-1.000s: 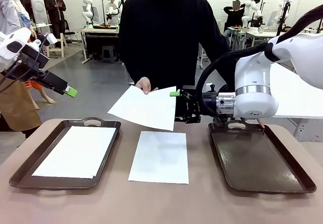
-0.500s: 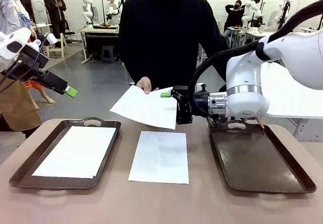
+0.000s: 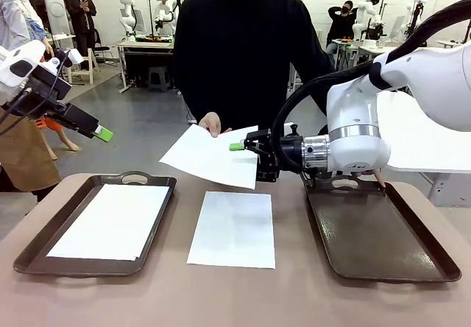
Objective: Sort the A4 documents.
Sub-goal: Receive the A4 Paper.
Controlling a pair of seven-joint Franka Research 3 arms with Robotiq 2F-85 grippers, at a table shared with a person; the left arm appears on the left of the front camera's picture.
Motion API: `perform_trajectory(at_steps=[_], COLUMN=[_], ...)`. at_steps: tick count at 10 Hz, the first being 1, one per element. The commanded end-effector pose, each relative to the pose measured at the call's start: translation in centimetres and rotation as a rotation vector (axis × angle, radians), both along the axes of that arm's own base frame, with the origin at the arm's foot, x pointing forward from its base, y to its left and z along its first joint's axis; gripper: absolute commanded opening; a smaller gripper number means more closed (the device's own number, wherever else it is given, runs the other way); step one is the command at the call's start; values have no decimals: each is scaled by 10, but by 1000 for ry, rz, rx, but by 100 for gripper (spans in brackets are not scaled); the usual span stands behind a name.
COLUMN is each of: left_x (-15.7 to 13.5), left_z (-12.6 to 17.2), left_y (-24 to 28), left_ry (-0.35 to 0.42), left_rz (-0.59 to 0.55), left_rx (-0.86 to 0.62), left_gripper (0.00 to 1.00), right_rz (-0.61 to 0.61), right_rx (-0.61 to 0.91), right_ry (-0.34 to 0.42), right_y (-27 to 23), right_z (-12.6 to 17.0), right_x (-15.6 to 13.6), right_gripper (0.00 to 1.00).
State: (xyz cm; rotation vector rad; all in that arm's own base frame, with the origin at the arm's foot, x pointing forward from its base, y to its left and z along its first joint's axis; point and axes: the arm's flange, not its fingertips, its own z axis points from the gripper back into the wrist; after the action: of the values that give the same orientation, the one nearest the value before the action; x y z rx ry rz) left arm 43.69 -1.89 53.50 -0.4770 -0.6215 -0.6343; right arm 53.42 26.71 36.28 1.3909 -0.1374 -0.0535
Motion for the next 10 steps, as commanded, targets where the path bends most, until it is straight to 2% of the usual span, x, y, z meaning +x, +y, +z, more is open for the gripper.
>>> perform_trajectory(at_steps=[1, 2, 3, 4, 5, 6, 7, 8, 9, 10], left_x=[-1, -1, -1, -1, -1, -1, -1, -1, -1, -1], left_z=[1, 1, 1, 1, 1, 1, 1, 1, 1, 1], left_y=[1, 1, 1, 1, 1, 1, 1, 1, 1, 1], left_ry=[-2, -2, -2, -2, -2, -2, -2, -2, -2, -2], left_rz=[-10, -10, -10, -10, -10, -10, -10, -10, -10, -10], left_rx=[-7, -7, -7, -7, -7, -7, -7, -7, -7, -7], left_gripper=[90, 90, 90, 90, 90, 90, 90, 90, 90, 90], right_rz=[-10, -17, -30, -34, -36, -38, -33, -31, -29, -27], right_rx=[-14, -13, -15, -13, -10, -7, -6, -6, -6, -6], right_ry=[6, 10, 7, 11, 15, 25, 32, 34, 34, 35], right_y=[-3, -7, -12, -14, -14, -16, -16, -16, -16, -16], right_z=[1, 1, 1, 2, 1, 0, 0, 0, 1, 1], right_x=[4, 5, 8, 9, 10, 9, 7, 6, 6, 5], right_gripper=[41, 55, 22, 44, 2, 24, 0, 4, 0, 0])
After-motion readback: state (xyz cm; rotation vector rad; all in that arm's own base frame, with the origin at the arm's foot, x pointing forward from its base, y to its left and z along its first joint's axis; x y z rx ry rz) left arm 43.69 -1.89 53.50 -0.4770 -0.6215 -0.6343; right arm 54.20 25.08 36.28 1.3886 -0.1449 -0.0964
